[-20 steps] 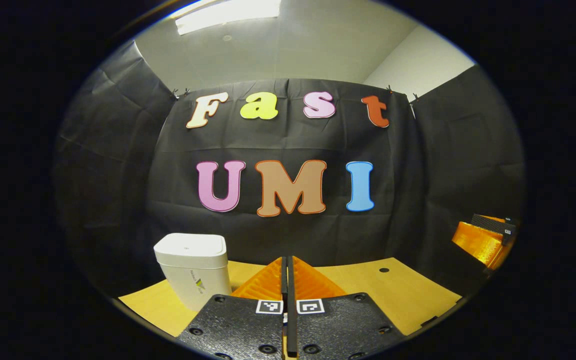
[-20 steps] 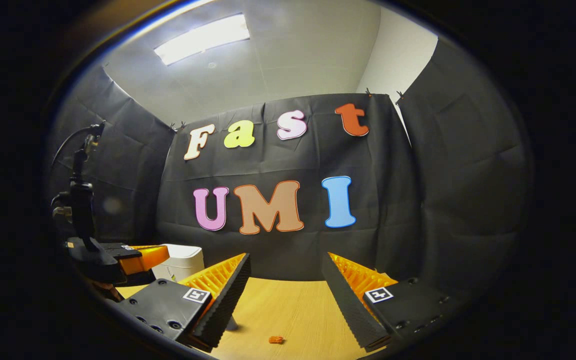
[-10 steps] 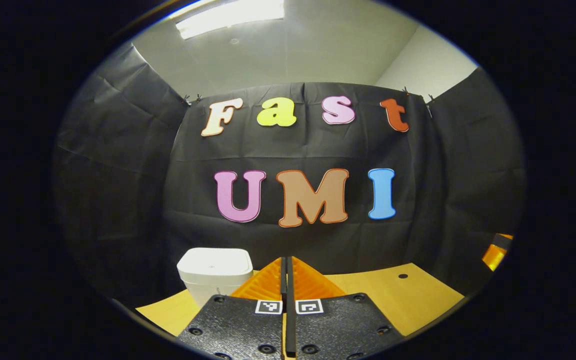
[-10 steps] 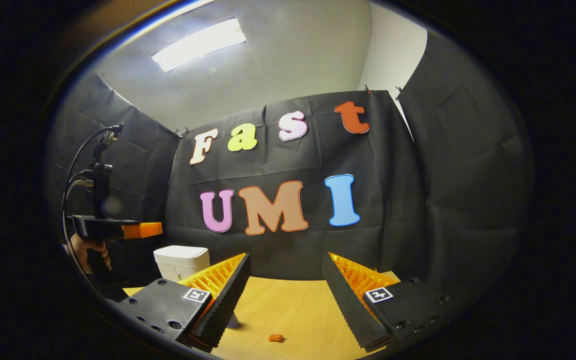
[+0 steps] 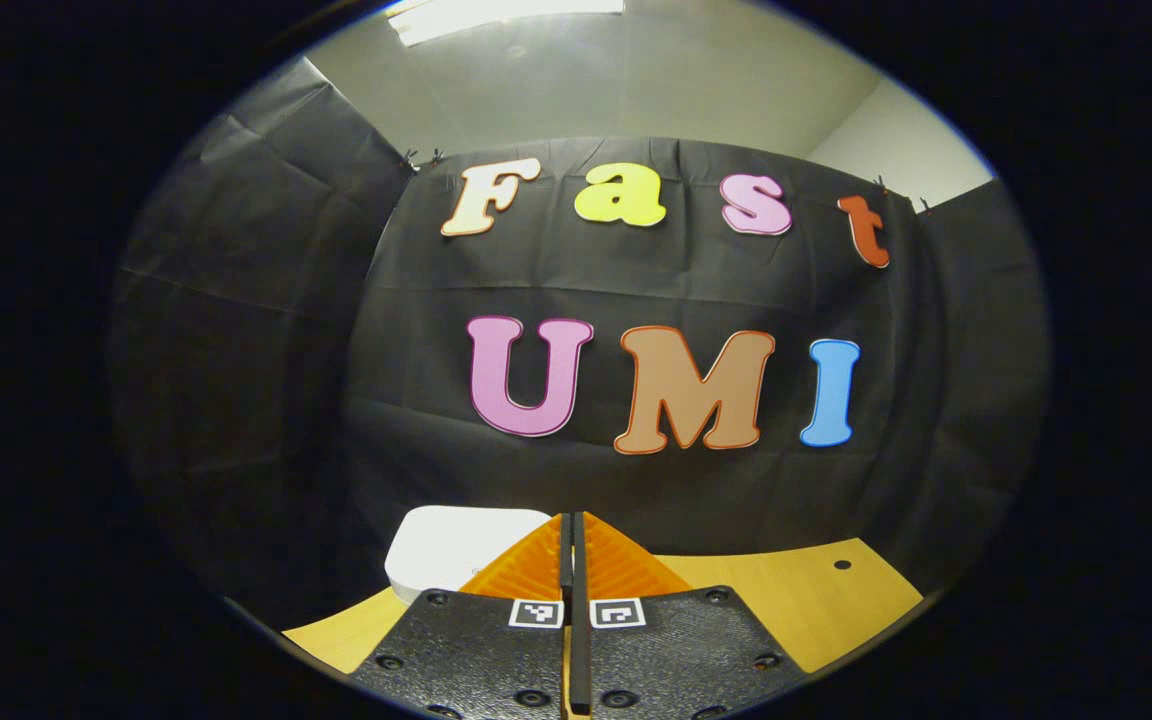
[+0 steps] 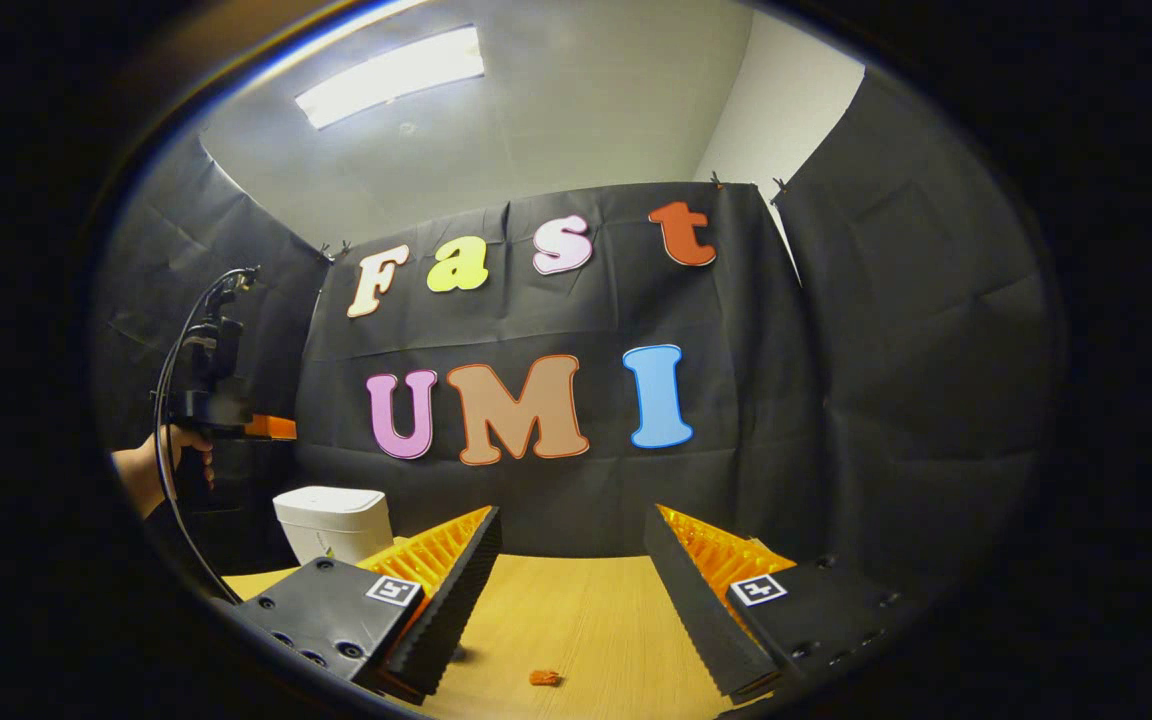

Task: Press the lid of the desktop garbage bin to open it, pick up the crumpled paper on the desktop and throw it into the bin, then pick up the pop can on the desktop and drop it into the bin, and finally close the garbage bin lid.

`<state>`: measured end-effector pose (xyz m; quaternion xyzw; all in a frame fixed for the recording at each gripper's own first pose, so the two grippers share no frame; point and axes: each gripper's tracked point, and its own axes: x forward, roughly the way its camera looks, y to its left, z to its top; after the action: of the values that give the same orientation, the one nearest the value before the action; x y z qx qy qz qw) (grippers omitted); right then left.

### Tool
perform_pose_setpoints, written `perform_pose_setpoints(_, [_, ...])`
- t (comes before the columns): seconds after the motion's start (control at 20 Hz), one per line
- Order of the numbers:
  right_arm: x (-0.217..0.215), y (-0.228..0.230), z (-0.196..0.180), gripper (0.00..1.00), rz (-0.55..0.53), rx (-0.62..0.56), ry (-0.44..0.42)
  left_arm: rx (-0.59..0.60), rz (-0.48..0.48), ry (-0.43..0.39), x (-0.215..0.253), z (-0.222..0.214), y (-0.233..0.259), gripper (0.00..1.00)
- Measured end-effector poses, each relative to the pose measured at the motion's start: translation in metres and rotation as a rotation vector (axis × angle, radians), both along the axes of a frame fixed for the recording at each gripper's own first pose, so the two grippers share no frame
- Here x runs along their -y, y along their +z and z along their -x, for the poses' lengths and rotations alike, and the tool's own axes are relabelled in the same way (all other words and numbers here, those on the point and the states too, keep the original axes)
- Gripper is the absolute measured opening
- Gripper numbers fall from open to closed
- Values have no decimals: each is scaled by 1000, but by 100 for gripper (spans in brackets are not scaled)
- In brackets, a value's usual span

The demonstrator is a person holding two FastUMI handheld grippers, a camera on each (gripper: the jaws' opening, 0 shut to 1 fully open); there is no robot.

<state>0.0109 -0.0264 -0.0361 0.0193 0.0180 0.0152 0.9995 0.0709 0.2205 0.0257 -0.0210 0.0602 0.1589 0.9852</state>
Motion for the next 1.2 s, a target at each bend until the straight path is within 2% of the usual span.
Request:
perform_pose_setpoints(0.25, [-8,-9,-3,96,23,-30,-55,-106,94,14,-41,-25,-55,0])
perform_pose_setpoints(0.7, [-27,-21,-8,96,80,-85,-70,-262,141,58,-90,-42,-137,0])
perform_pose_setpoints(0.8, [-29,-21,-9,96,96,-89,-66,-230,116,54,-94,-47,-134,0])
perform_pose_setpoints(0.85, [-30,-22,-10,96,99,-91,-65,-245,143,61,-93,-44,-138,0])
perform_pose_setpoints(1.05, [-34,-24,-17,96,76,-95,-54,-183,253,51,-92,-48,-134,0])
perform_pose_setpoints(1.2, [-36,-20,-23,96,66,-84,-38,-134,189,49,-96,-48,-122,0])
